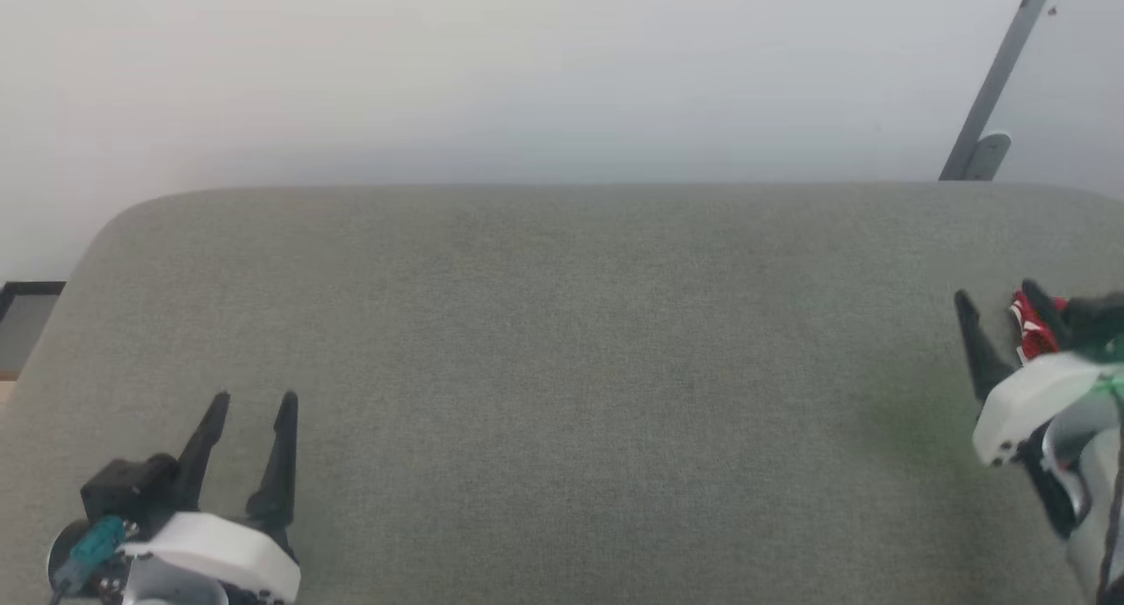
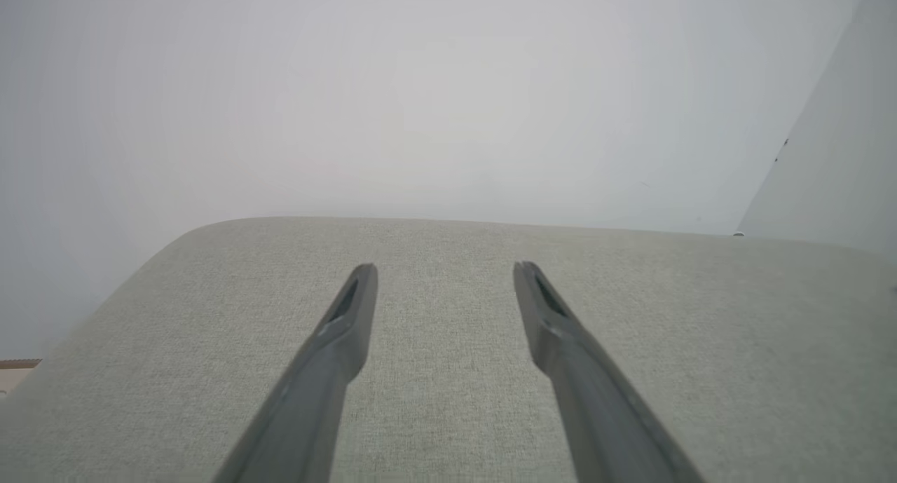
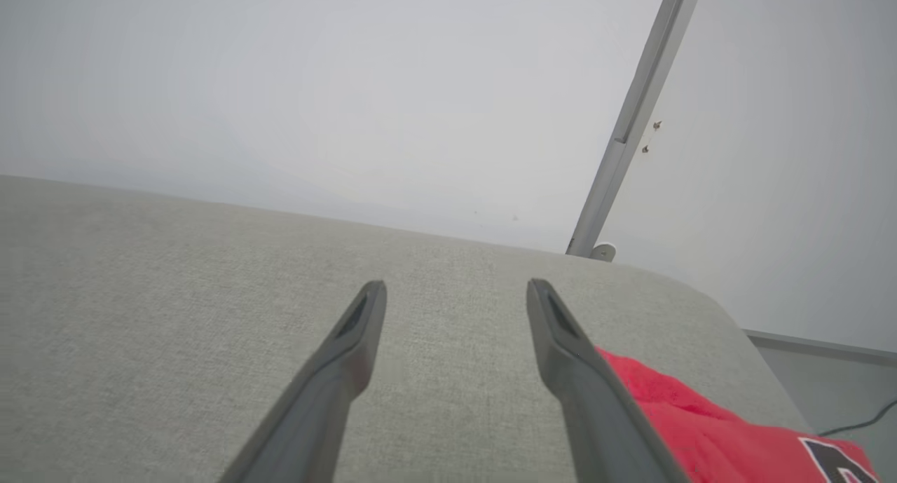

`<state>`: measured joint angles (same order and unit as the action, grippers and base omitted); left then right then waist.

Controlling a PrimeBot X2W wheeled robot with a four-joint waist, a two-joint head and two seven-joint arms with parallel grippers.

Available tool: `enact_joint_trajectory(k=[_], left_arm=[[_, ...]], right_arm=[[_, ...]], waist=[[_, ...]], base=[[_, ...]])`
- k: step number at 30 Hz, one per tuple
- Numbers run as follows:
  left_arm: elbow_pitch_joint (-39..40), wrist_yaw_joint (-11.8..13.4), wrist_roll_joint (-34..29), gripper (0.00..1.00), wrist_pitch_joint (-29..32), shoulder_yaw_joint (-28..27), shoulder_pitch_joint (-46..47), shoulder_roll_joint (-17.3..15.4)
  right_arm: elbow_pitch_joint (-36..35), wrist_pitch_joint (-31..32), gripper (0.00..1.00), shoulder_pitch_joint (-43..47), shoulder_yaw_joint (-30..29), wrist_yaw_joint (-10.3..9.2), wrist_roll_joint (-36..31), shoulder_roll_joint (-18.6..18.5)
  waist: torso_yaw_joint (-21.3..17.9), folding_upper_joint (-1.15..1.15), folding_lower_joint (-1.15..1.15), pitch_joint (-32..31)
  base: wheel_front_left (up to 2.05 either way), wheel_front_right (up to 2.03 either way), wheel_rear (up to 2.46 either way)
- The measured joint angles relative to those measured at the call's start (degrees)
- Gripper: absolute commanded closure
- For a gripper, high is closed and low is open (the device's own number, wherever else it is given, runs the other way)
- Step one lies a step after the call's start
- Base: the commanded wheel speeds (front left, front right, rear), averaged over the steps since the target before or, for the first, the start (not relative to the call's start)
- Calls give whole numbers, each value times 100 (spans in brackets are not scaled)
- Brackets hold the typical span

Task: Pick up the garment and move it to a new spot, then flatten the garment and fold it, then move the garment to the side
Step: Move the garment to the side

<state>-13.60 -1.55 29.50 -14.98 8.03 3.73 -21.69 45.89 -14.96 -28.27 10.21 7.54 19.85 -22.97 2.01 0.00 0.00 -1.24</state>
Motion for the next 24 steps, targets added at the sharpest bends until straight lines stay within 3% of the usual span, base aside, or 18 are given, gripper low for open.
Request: enact_joint_trajectory(k=[10, 11, 14, 24], left_arm=[[141, -96, -176, 0, 0, -356, -426, 85], [218, -124, -234, 0, 0, -525, -549, 171], [293, -154, -303, 0, 0, -653, -704, 250], [391, -249, -489, 0, 0, -853, -819, 416]], right_arm=[[-1111, 0, 0, 1247, -669, 0, -593, 625], [-1578, 0, 0, 1685, -862, 0, -821, 858], [-1975, 0, 0, 2064, -1024, 0, -956, 1079], [-2538, 89, 0, 2468, -1265, 0, -1120, 1359]], waist=[[52, 0, 0, -110], [44, 0, 0, -127], [38, 0, 0, -131], [40, 0, 0, -105]], base=[[0, 0, 0], [0, 0, 0], [0, 0, 0], [0, 0, 0]])
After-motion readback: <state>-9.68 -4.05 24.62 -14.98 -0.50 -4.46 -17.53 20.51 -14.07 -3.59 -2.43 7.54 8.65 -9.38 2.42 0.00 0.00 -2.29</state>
